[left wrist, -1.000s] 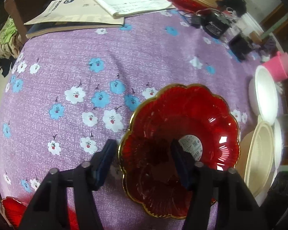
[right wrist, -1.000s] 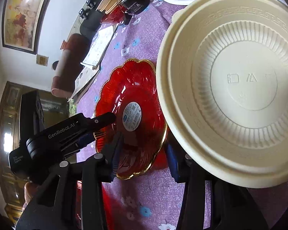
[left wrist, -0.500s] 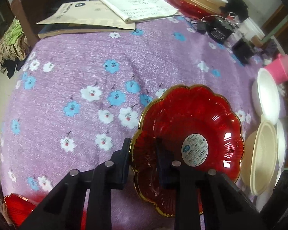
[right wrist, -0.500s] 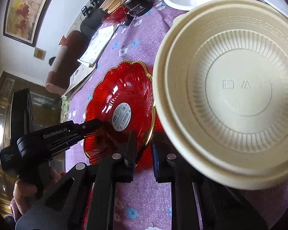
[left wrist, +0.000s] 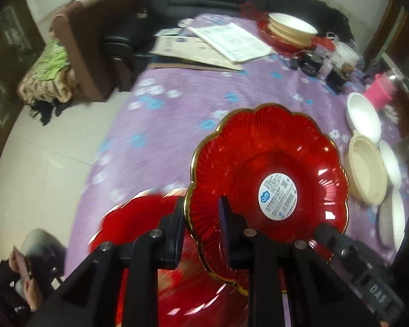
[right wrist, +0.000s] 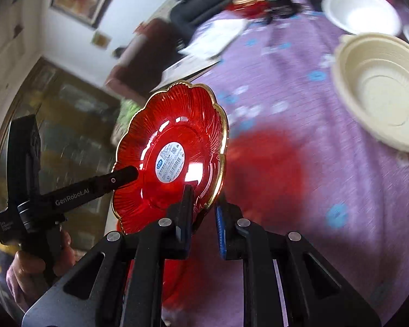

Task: Organize plates and bowls
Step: 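Lower the small red plate into the red bowl held by the left gripper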

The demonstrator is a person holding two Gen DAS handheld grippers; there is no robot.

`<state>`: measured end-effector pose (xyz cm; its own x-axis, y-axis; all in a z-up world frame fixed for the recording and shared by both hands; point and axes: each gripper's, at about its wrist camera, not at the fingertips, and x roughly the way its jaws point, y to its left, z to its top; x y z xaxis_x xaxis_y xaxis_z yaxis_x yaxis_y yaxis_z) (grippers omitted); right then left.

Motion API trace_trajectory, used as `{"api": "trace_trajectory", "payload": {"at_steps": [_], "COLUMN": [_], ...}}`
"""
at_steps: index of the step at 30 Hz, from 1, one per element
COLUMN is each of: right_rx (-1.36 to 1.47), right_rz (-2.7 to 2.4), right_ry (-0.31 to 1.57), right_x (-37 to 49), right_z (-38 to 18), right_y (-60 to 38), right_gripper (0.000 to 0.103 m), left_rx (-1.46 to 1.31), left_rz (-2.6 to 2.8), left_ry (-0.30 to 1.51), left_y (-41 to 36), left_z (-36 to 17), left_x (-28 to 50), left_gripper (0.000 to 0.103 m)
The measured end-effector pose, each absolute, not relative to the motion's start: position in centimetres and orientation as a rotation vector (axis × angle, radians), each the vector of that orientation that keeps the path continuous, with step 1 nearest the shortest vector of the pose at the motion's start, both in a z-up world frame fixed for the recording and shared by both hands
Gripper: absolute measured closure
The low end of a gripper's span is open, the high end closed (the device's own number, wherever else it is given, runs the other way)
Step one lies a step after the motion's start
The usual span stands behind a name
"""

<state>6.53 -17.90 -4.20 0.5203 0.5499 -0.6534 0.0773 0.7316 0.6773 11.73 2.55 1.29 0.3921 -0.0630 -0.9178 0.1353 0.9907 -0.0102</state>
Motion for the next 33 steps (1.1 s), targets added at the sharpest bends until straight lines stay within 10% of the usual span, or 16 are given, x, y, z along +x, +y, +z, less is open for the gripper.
{"api": "trace_trajectory", "payload": {"at_steps": [18,33], "right_rx": [0.409,0.242], "right_rz": [0.417,0.372], "right_ry": [1.218,1.051], "right_x": [5.1,5.0], "right_z": [-7.3,-2.3], "right_y": [-4.5,-7.4], "right_gripper": [0.086,0.077], "left_rx": [-0.08,0.01], "left_rz": [-0.015,-0.019], "left_ry": [1.244,1.02], "left_y": [13.9,11.5], "left_z": [-5.1,0.6], "left_x": [5.4,3.1], "left_gripper": [0.08,0.079]}}
